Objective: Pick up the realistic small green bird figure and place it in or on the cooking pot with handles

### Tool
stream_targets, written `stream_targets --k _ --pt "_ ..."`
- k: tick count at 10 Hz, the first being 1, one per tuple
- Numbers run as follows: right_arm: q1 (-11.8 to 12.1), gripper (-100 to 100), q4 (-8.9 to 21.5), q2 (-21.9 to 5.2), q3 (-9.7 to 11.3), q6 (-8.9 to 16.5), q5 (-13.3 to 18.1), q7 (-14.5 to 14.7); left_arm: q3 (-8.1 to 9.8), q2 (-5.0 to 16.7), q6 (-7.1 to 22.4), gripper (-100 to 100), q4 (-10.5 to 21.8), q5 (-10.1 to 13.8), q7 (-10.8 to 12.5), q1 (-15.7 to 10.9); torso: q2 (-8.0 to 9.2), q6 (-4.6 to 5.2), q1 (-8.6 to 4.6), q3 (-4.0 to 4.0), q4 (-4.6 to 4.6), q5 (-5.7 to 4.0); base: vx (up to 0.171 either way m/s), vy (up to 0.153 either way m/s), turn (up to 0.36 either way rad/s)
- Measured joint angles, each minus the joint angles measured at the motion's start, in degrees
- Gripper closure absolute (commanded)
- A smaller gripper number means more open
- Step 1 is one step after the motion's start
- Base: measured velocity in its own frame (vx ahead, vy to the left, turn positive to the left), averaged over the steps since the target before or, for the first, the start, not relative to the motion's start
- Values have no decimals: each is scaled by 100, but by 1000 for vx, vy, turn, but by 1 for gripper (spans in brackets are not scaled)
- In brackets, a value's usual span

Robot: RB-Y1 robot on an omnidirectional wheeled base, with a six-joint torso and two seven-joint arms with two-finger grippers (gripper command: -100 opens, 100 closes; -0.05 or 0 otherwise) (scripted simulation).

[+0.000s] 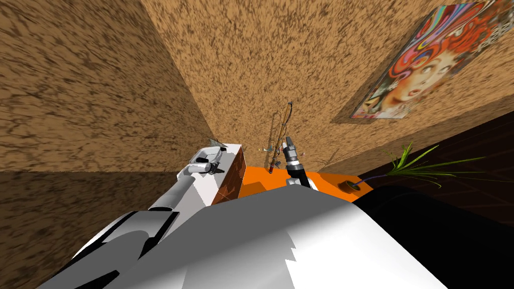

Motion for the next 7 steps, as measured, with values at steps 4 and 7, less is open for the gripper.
stream_targets --k 4,7 --pt "0 0 0 0 0 0 0 0 -70 -11 403 -100 575 152 -150 -198 -8 -2 5 -5 -2 1 36 57 -88" --pt "0 0 0 0 0 0 0 0 -109 -62 629 -100 972 274 -297 -274 -16 1 2 -9 -4 1 53 49 -89"
